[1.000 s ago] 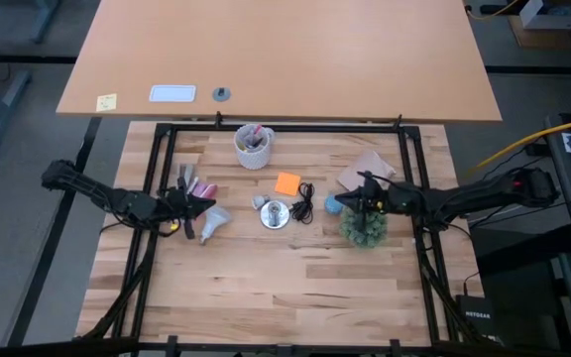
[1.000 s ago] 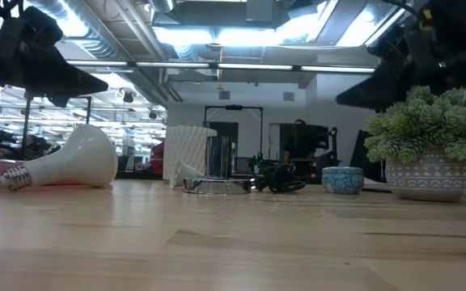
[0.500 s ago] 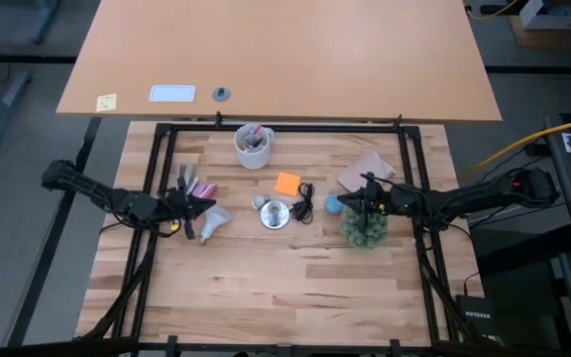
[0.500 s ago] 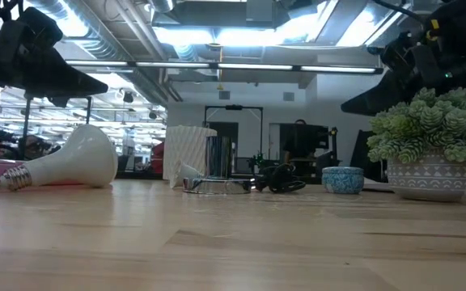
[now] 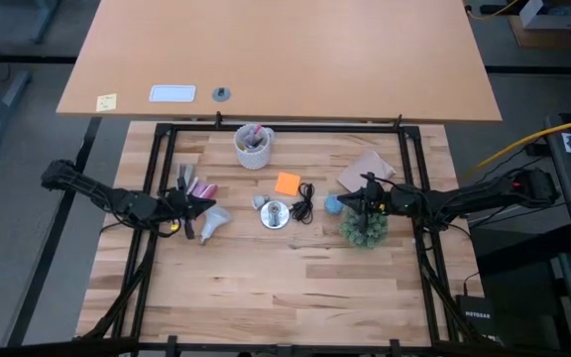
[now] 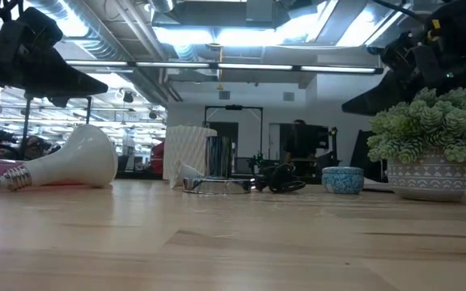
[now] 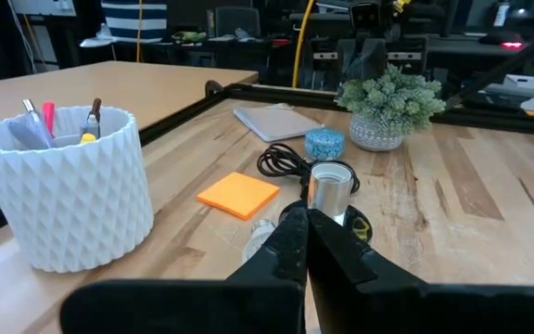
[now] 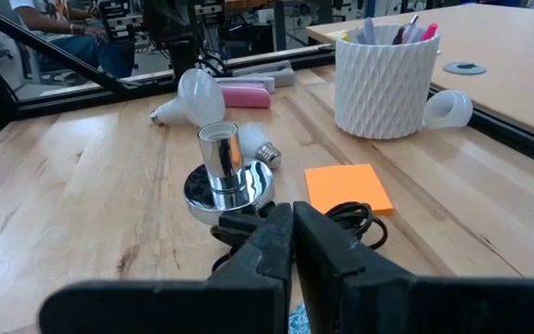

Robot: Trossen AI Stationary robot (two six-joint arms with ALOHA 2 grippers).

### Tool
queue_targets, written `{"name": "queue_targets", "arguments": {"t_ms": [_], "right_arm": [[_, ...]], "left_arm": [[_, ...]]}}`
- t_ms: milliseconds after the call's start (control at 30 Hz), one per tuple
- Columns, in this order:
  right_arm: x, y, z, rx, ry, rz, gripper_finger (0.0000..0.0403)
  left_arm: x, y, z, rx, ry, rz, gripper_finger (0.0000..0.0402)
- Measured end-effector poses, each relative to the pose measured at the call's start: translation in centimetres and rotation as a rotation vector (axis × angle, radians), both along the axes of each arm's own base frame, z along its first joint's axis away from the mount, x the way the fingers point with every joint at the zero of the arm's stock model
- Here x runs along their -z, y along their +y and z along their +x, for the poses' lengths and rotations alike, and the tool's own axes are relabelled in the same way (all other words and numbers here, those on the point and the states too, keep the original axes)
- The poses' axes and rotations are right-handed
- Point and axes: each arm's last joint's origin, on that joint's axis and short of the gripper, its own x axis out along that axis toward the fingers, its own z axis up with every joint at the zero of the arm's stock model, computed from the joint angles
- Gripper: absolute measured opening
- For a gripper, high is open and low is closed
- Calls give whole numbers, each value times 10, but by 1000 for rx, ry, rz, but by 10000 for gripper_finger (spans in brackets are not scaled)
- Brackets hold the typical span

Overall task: Screw lightbulb
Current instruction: Return to Home Position

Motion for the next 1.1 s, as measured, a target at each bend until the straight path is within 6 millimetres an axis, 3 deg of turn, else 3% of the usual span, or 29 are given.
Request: {"name": "queue_targets", "arguments": {"t_ms": [700,1100], "right_arm": [[-23,0,-28,-4,-121,-1,19],[-32,0,-49,1,-188,-1,19]], "left_arm": [[-17,5,-12,0,-201,-78,0],[-17,5,-13,0,-210,-82,0]]}}
